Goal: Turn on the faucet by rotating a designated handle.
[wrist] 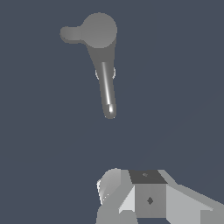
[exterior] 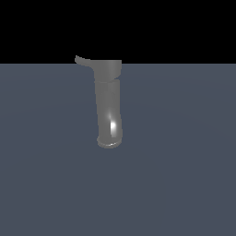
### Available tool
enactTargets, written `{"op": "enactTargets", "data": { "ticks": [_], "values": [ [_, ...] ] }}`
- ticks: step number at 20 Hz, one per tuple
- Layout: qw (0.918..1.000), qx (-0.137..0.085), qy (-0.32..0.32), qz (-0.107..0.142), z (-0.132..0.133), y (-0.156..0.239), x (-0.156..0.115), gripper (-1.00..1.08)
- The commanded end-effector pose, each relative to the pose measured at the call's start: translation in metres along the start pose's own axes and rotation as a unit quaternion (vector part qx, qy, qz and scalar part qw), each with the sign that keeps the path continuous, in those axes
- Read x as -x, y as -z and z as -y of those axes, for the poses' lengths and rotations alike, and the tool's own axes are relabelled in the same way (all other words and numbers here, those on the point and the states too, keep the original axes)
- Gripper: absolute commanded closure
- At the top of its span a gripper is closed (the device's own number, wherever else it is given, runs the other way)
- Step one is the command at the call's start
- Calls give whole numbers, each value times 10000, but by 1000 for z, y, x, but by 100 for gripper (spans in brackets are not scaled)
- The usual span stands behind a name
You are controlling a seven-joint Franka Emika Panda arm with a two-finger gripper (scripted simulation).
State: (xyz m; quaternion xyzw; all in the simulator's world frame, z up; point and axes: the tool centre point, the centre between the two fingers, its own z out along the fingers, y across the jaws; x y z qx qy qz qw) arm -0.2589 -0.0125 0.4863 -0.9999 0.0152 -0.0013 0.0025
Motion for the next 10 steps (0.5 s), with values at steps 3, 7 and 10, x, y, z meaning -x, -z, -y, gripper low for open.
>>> {"op": "enactTargets", "data": {
  "ticks": [3, 7, 10],
  "values": [
    [10000, -15, -22, 7, 0, 0, 0, 108],
    [9998, -116, -170, 55, -4, -2, -4, 108],
    [9996, -165, -238, 78, -6, -2, -5, 108]
  ]
}}
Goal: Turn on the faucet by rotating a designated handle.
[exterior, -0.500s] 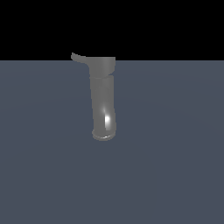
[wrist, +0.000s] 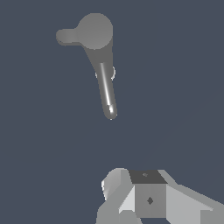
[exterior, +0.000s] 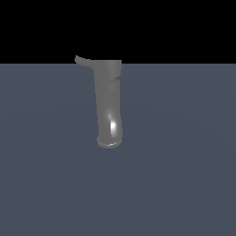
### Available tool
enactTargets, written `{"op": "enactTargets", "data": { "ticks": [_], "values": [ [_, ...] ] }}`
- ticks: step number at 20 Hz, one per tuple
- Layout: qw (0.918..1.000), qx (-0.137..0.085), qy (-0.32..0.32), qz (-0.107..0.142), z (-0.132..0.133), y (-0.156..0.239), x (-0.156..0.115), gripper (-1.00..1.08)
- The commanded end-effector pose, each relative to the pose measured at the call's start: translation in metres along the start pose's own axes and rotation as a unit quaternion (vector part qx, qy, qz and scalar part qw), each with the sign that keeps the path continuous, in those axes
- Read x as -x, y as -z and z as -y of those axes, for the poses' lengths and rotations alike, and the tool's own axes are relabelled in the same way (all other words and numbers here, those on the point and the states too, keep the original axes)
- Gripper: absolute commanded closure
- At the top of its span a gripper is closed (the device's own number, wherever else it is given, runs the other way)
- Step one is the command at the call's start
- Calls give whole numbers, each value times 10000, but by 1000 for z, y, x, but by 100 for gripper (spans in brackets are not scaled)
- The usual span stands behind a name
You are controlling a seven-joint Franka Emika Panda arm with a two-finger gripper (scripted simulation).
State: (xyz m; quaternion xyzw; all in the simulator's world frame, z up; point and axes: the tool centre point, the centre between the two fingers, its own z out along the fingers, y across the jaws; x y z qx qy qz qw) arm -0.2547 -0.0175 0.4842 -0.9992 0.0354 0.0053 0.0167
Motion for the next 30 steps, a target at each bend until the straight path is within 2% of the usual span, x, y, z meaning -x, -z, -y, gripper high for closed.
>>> {"op": "enactTargets", "data": {
  "ticks": [1, 10, 19, 24, 30],
  "values": [
    [10000, -25, -35, 11, -1, 0, -1, 108],
    [9998, -19, -204, 8, 1, -1, -8, 108],
    [9969, -17, -788, 7, 8, -7, -35, 108],
    [9917, -13, -1288, 6, 14, -14, -57, 108],
    [9812, -5, -1930, 3, 24, -24, -86, 108]
  ]
}}
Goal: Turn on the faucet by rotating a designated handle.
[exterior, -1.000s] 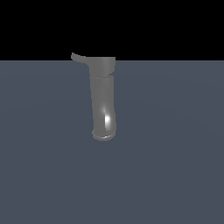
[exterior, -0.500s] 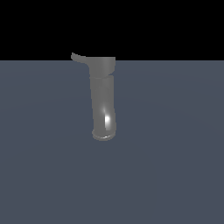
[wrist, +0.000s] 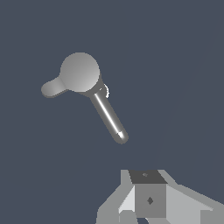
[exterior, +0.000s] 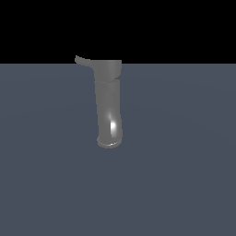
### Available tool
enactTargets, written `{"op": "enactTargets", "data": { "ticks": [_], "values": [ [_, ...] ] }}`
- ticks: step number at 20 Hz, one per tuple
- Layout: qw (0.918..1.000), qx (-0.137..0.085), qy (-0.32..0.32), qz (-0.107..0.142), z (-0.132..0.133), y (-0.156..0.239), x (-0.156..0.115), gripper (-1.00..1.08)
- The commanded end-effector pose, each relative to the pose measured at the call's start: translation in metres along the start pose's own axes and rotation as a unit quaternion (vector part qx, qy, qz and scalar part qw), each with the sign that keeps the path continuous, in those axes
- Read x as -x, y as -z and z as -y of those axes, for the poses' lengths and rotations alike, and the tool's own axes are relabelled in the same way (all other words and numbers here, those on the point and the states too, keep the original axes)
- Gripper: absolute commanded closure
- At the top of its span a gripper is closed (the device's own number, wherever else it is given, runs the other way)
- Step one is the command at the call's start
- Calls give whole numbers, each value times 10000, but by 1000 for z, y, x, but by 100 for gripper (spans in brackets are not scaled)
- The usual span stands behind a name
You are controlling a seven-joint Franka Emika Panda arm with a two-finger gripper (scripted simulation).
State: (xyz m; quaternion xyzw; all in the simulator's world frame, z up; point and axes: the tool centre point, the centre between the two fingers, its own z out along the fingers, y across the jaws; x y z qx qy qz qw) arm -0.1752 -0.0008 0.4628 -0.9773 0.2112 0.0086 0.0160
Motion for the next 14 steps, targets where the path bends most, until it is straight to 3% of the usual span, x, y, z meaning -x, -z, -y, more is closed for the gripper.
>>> {"op": "enactTargets", "data": {
  "ticks": [1, 14],
  "values": [
    [9996, 1, -277, -3, 8, -5, -10, 108],
    [9858, 23, -1678, -25, 53, -37, -57, 108]
  ]
}}
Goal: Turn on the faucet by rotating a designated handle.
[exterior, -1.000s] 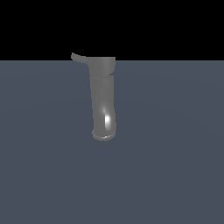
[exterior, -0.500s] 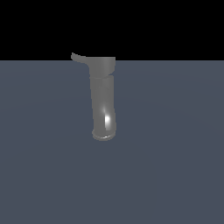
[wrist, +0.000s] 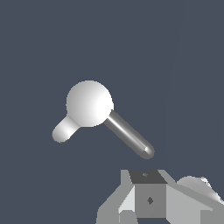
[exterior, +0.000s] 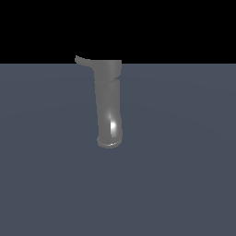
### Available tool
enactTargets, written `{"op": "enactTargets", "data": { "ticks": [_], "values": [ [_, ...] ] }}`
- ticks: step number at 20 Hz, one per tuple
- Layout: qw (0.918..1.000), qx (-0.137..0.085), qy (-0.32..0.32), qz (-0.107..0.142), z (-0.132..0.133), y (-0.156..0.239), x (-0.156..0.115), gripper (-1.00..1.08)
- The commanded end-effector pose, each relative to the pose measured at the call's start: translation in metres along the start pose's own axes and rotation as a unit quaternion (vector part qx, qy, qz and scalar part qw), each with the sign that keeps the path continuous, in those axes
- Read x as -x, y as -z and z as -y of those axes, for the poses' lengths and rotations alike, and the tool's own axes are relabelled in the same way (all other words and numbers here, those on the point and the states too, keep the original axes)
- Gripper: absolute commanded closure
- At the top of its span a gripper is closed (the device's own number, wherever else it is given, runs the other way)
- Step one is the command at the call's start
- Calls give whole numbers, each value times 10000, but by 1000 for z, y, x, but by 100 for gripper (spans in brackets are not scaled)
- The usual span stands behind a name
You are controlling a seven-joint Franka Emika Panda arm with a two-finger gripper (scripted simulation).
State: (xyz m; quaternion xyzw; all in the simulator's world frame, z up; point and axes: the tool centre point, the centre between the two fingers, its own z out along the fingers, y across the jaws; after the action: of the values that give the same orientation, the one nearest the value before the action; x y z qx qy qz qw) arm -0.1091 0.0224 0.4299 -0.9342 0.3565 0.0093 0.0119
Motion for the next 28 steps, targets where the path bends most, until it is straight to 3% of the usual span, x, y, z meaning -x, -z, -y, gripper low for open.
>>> {"op": "enactTargets", "data": {
  "ticks": [1, 14, 28],
  "values": [
    [9996, 2, -277, -6, 11, -7, -5, 108],
    [9859, 22, -1674, -51, 69, -52, -28, 108],
    [9524, 30, -3047, -118, 126, -109, -42, 108]
  ]
}}
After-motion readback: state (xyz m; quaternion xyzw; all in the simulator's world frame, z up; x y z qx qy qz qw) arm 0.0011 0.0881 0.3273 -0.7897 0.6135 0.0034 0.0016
